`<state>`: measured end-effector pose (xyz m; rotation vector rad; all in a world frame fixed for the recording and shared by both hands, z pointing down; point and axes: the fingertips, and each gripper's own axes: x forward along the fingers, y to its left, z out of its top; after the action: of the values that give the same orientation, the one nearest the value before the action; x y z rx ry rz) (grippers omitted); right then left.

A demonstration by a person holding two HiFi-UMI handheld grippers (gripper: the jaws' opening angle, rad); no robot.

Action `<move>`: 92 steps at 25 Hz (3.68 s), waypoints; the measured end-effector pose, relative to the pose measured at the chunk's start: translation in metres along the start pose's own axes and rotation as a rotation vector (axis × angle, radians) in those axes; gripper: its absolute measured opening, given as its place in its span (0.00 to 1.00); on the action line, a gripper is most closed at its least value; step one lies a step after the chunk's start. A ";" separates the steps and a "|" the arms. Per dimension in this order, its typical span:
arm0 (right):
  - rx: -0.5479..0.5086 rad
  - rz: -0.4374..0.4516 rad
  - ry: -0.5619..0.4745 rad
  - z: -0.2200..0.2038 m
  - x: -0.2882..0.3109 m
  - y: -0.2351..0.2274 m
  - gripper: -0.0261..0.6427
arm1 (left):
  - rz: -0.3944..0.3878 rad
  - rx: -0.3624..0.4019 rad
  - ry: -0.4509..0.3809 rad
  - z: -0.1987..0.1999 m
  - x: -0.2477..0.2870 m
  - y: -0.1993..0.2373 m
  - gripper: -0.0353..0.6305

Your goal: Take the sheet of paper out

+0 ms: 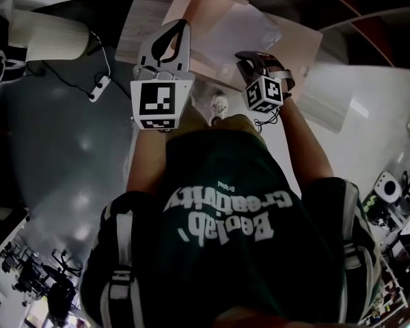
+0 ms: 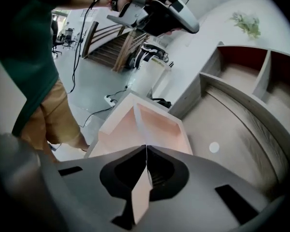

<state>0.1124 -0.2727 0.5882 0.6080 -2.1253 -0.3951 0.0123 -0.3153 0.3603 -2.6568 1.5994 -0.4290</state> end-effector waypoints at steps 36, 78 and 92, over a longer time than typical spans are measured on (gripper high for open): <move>0.820 -0.480 -0.483 0.177 -0.154 -0.119 0.09 | -0.111 0.046 -0.142 0.059 -0.057 0.050 0.08; 0.863 -0.854 -0.371 0.221 -0.210 -0.045 0.09 | -0.379 0.010 -0.193 0.046 -0.129 0.042 0.08; 0.851 -0.889 -0.359 0.215 -0.225 -0.038 0.09 | -0.413 0.018 -0.202 0.049 -0.129 0.024 0.08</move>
<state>0.0609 -0.1670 0.2972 2.1268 -2.1979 -0.0273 -0.0536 -0.2210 0.2801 -2.9014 0.9888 -0.1653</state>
